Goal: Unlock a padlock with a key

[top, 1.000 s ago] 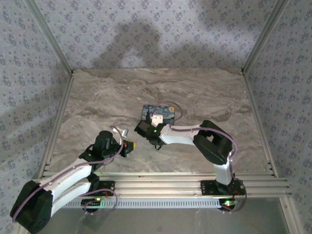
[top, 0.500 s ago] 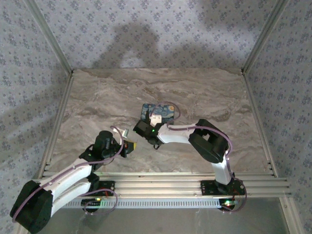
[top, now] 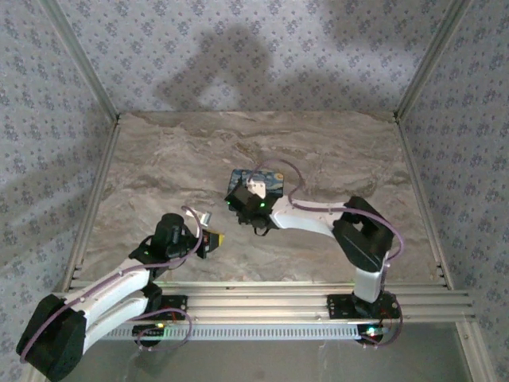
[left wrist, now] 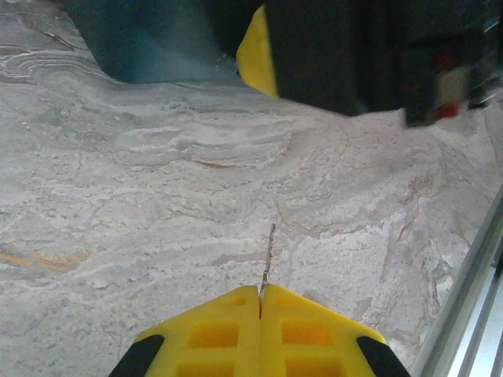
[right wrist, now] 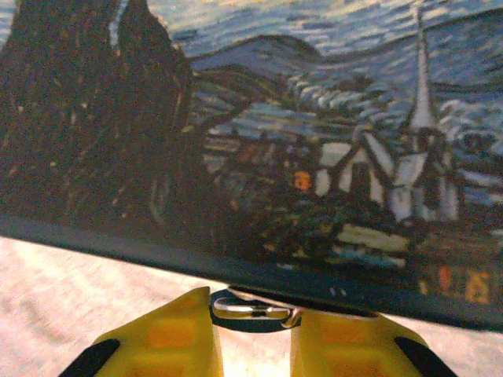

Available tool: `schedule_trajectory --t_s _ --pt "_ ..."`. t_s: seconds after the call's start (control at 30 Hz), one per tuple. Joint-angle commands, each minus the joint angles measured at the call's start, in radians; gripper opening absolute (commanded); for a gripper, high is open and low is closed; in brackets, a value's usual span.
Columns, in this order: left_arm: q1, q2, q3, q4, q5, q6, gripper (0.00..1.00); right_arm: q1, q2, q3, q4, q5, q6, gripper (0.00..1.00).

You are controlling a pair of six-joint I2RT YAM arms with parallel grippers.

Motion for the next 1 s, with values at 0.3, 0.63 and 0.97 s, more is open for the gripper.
schedule_trajectory --t_s 0.3,0.63,0.97 --pt "-0.004 0.226 0.102 0.238 0.141 0.05 0.0 -0.125 -0.197 -0.085 0.012 -0.395 -0.06 0.0" --pt "-0.04 0.363 0.136 0.431 0.157 0.083 0.0 -0.17 -0.233 -0.096 0.012 -0.53 -0.042 0.0" --pt "-0.041 0.556 0.127 0.691 0.201 0.019 0.0 -0.21 -0.254 -0.116 0.019 -0.596 -0.042 0.0"
